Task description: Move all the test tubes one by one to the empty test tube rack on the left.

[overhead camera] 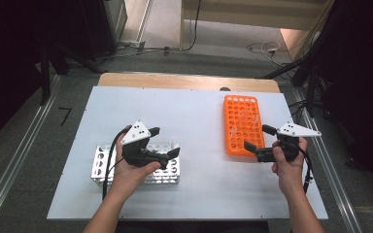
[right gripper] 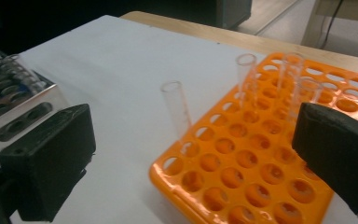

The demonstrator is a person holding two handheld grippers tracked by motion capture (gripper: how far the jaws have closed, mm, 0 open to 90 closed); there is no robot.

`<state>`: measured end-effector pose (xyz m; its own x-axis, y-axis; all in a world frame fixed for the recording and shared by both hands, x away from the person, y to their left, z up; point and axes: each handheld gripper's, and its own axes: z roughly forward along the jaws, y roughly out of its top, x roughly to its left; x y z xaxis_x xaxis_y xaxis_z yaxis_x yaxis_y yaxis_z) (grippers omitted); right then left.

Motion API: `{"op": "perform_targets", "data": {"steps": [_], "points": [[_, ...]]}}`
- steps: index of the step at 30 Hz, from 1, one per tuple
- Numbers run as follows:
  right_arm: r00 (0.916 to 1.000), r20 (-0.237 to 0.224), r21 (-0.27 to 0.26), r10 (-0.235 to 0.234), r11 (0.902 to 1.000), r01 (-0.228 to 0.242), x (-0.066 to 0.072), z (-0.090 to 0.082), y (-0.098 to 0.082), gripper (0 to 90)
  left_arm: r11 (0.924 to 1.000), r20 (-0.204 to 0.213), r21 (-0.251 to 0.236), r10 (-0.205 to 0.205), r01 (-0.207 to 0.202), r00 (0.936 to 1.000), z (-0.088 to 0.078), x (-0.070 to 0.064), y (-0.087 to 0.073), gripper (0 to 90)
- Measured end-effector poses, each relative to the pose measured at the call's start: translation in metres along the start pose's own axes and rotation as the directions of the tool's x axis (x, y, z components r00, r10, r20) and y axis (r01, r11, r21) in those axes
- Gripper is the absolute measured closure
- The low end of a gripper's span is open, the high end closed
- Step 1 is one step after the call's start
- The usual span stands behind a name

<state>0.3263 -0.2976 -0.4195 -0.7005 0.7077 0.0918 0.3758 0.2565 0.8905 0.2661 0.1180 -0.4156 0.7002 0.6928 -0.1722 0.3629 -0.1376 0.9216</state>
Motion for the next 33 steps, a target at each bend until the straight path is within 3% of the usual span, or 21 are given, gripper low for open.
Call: {"op": "perform_targets", "data": {"steps": [4,10,17,18,26,33], "points": [[0.9992,0.007,0.009,0.04,0.9992,-0.04,-0.016,0.006,-0.002,0.0,0.9999,0.027,-0.012,-0.005,0.005,0.9996,-0.004,0.0,-0.002,0.0],[0.9956,0.044,0.028,0.082,0.9961,-0.083,-0.037,0.021,-0.003,5.1,0.9999,0.028,-0.011,-0.005,0.006,0.9996,-0.006,-0.001,-0.002,0.0],[0.9829,0.115,0.054,0.144,0.9871,-0.151,-0.057,0.038,-0.008,26.5,0.9998,0.03,-0.016,-0.01,0.011,0.9995,-0.008,0.0,-0.002,0.0],[0.9795,0.129,0.064,0.155,0.9844,-0.164,-0.06,0.042,-0.01,33.6,0.9998,0.032,-0.017,-0.011,0.012,0.9994,-0.008,0.0,-0.002,0.0],[0.9787,0.163,0.11,0.124,0.9835,-0.143,-0.063,0.051,-0.014,49.8,0.9998,0.027,-0.002,-0.018,0.018,0.9995,-0.007,0.001,-0.003,0.0],[0.9783,0.17,0.097,0.119,0.9858,-0.137,-0.061,0.055,-0.015,62.5,0.9998,0.03,-0.002,-0.02,0.02,0.9994,-0.006,0.001,-0.004,0.0]]}}
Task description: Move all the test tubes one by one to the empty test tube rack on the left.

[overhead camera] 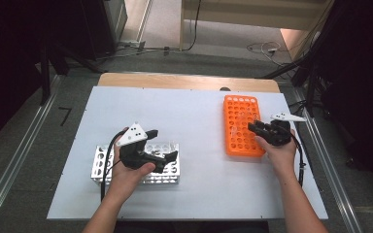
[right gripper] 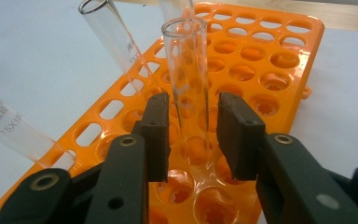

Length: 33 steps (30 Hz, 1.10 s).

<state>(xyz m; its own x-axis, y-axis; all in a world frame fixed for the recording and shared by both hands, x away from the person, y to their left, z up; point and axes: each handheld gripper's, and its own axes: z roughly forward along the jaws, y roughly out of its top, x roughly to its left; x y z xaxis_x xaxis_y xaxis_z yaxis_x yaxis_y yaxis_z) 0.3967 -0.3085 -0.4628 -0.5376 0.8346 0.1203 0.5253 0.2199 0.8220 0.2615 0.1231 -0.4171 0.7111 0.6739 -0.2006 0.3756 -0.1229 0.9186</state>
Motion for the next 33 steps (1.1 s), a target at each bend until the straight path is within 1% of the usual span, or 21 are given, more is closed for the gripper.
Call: {"op": "perform_targets", "data": {"steps": [3,7,10,13,14,19,26,28,31,32,33], "points": [[1.0,0.005,0.008,-0.005,1.0,0.005,0.001,0.002,-0.001,65.4,1.0,0.003,0.001,-0.002,0.002,1.0,0.0,0.0,0.0,0.0],[0.9995,0.022,0.01,-0.022,0.9997,0.021,0.004,0.004,-0.001,67.6,1.0,0.007,0.0,-0.001,0.001,1.0,0.001,-0.001,0.0,0.0],[0.9992,0.032,0.008,-0.026,0.9996,0.026,0.004,0.006,-0.002,71.5,1.0,0.007,-0.002,-0.001,0.001,1.0,0.001,0.0,0.0,0.0],[0.9977,0.054,0.004,-0.041,0.9991,0.041,0.005,0.006,-0.002,73.6,1.0,0.009,-0.002,-0.001,0.001,1.0,0.001,0.0,0.0,0.0],[0.9976,0.055,0.004,-0.043,0.9991,0.043,0.005,0.005,-0.002,73.6,1.0,0.01,-0.002,-0.002,0.002,0.9999,0.001,0.0,0.0,0.0],[0.9989,0.041,-0.028,-0.02,0.9994,0.021,0.004,0.001,0.001,73.8,1.0,0.014,-0.005,-0.005,0.005,0.9999,0.002,-0.001,0.002,0.0],[0.9992,0.037,-0.07,-0.017,0.9973,0.02,0.005,-0.012,0.008,73.9,0.9998,0.015,-0.003,0.019,-0.019,0.9997,0.007,-0.003,0.01,0.0],[0.9995,0.026,-0.088,-0.017,0.9959,0.019,0.006,-0.017,0.01,73.9,0.9996,0.017,-0.01,0.026,-0.026,0.9995,0.009,-0.004,0.014,0.0],[0.9999,0.008,-0.099,-0.007,0.9951,0.008,0.007,-0.025,0.015,73.9,0.9992,0.02,-0.024,0.033,-0.033,0.9992,0.013,-0.006,0.02,0.0],[1.0,0.004,-0.098,0.001,0.9952,0.0,0.008,-0.027,0.017,73.9,0.9991,0.023,-0.023,0.037,-0.037,0.9991,0.015,-0.007,0.021,0.0],[1.0,-0.001,-0.098,-0.001,0.9952,0.001,0.009,-0.03,0.019,73.9,0.999,0.023,-0.021,0.041,-0.04,0.9989,0.017,-0.008,0.022,0.0]]}}
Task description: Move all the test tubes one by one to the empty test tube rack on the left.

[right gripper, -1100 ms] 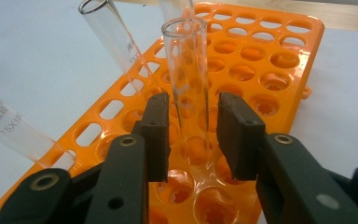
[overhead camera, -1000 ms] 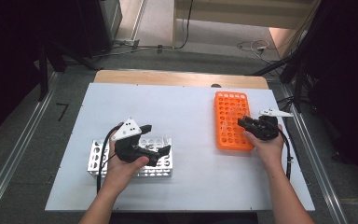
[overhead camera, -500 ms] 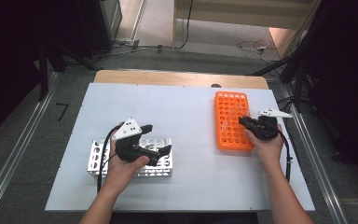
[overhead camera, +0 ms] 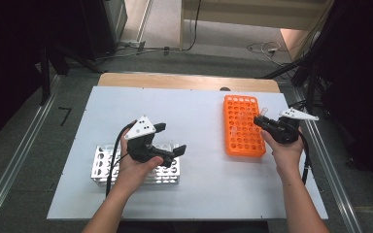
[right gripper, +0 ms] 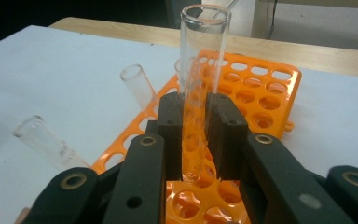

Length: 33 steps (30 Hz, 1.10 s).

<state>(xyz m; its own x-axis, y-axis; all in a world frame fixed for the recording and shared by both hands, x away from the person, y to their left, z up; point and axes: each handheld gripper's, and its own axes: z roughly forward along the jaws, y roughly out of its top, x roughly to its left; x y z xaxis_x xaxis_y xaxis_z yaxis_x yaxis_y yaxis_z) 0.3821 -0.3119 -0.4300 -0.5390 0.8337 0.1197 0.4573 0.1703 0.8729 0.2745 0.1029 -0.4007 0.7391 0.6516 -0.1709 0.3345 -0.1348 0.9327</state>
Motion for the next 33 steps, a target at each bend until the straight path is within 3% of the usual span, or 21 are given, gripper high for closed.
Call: {"op": "perform_targets", "data": {"steps": [10,15,20,27,33], "points": [[0.998,-0.045,-0.001,-0.044,0.999,0.044,0.02,-0.022,0.01,73.9,0.9997,0.04,-0.02,0.015,-0.014,0.9991,0.009,-0.008,0.003,2.9],[0.992,-0.089,0.01,-0.09,0.9958,0.091,0.035,-0.03,0.012,73.9,0.9994,0.054,-0.028,0.02,-0.018,0.9983,0.011,-0.012,0.004,2.9],[0.9855,-0.134,-0.004,-0.105,0.9945,0.105,0.05,-0.04,0.015,73.9,0.9994,0.069,-0.025,0.027,-0.025,0.9973,0.015,-0.017,0.003,3.5],[0.9687,-0.2,-0.004,-0.147,0.9887,0.15,0.075,-0.041,0.015,73.9,0.9988,0.103,-0.034,0.04,-0.036,0.9939,0.019,-0.026,0.005,6.1],[0.9438,-0.272,-0.016,-0.188,0.9815,0.191,0.092,-0.037,0.011,73.9,0.9983,0.118,-0.046,0.041,-0.036,0.9921,0.019,-0.029,0.006,9.2]]}}
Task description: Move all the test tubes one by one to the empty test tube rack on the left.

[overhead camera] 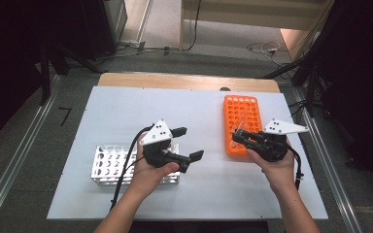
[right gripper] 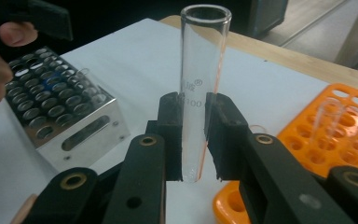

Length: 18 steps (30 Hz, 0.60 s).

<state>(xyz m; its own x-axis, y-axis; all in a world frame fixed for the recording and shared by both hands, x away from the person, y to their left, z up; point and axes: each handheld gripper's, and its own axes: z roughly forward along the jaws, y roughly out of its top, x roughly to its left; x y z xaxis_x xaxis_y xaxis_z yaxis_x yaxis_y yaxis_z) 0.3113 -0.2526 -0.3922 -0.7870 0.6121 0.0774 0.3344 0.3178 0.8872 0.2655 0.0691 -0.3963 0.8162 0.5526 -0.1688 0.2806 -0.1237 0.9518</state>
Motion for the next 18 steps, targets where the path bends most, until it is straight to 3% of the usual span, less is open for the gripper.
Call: {"op": "perform_targets", "data": {"steps": [10,18], "points": [[0.9942,-0.096,0.027,-0.047,0.9984,0.05,0.027,0.019,0.0,73.8,1.0,0.025,-0.003,0.003,-0.003,0.9997,0.0,-0.004,0.003,15.9],[0.9846,-0.151,0.044,-0.088,0.9944,0.096,0.045,0.029,0.002,73.8,1.0,0.028,-0.004,0.0,0.0,0.9996,0.004,-0.012,0.005,29.1]]}}
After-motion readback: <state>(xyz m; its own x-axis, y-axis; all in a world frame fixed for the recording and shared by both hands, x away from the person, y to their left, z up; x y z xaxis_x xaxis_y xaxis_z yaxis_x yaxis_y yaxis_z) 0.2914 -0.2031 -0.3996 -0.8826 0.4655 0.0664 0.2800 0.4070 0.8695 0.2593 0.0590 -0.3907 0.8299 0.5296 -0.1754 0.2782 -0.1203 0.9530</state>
